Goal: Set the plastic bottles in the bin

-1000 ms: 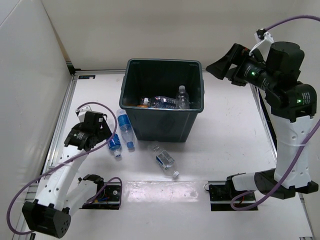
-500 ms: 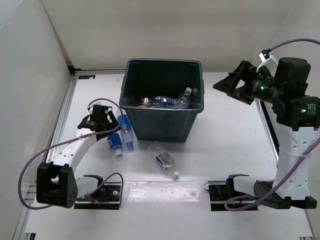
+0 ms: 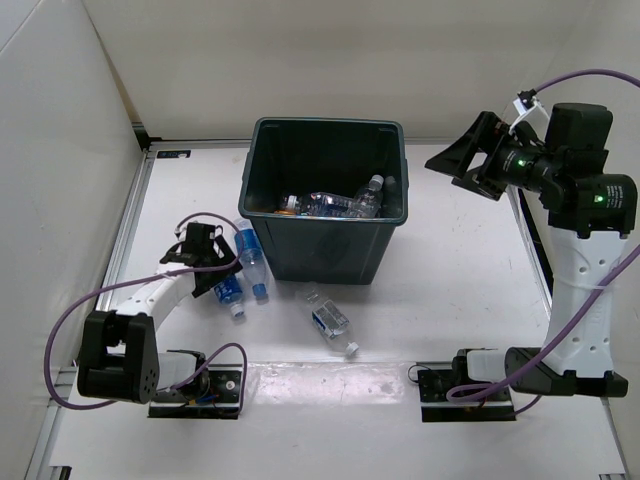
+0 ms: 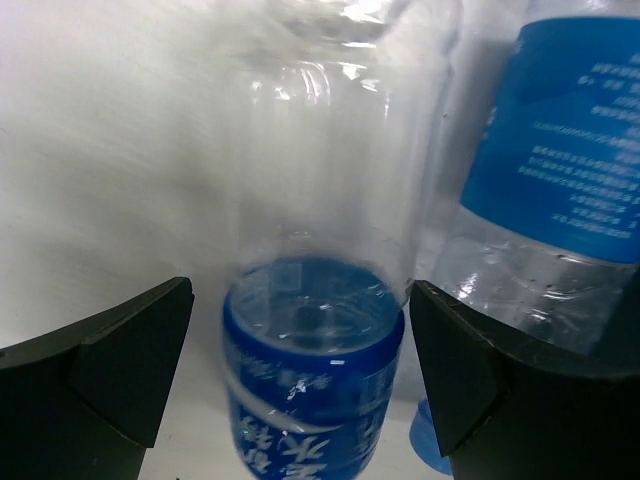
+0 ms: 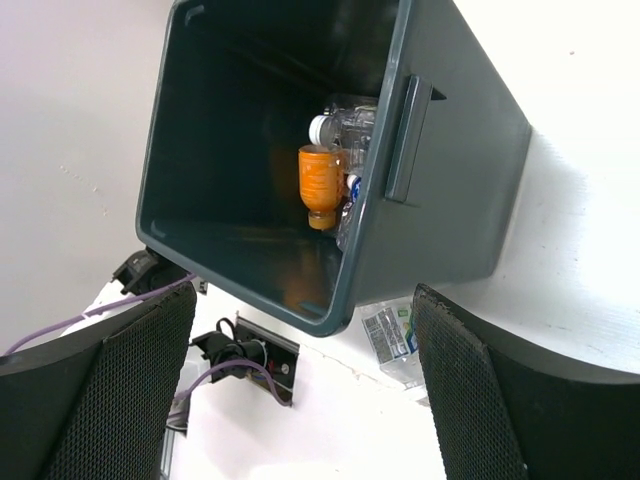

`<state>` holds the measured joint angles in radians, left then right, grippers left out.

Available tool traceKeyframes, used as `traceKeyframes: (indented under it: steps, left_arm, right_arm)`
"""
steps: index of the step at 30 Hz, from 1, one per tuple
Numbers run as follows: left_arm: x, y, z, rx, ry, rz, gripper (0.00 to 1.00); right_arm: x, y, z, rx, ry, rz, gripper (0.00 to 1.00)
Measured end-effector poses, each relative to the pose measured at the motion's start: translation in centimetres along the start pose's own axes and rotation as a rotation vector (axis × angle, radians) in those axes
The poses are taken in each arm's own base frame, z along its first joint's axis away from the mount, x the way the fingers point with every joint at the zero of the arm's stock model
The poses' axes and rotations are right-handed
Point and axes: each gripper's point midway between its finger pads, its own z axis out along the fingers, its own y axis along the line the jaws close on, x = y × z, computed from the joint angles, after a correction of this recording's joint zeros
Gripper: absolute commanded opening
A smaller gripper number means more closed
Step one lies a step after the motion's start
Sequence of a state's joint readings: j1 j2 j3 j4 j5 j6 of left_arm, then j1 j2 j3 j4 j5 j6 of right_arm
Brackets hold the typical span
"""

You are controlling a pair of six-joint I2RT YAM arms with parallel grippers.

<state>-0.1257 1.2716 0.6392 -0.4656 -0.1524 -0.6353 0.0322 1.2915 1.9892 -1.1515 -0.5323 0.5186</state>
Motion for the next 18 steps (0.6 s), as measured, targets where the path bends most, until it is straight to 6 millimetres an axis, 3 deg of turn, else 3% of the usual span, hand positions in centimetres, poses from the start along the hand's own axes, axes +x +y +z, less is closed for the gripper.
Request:
traceKeyframes:
  steps: [3,6,7,9,14,18]
  left_arm:
    - [0.4,0.0,0.3,0.003,0.005,-0.026,0.93]
    - [0.0,-0.6,0.6,0.019,-0.006,-0.061,0.75]
    - [-0.1,-0.7,0.7,0.025,-0.009,-0.071,0.61]
    - [-0.4,-0.9,0.6,0.029,-0.017,-0.09,0.53]
    - [-2.8,-0.5,-0.4,0.001,-0.071,-0.151,0.52]
    - [-8.8,-1.0,-4.0,0.001,-0.218,-0.192,0.52]
  right_arm:
    - [-0.1,-0.1,0.2,0.001,0.004,0.0,0.9]
    - [-0.2,-0.2,0.5,0.002,0.009,0.002,0.9]
    - [-0.2,-0.2,0.6,0.002,0.012,0.003,0.9]
    - [-0.2,-0.3,0.9,0.001,0.021,0.005,0.9]
    - [-0.2,-0.5,2.0,0.0,0.045,0.011,0.9]
    - [-0.1,-0.2,3.1,-0.012,0.073,0.008,0.9]
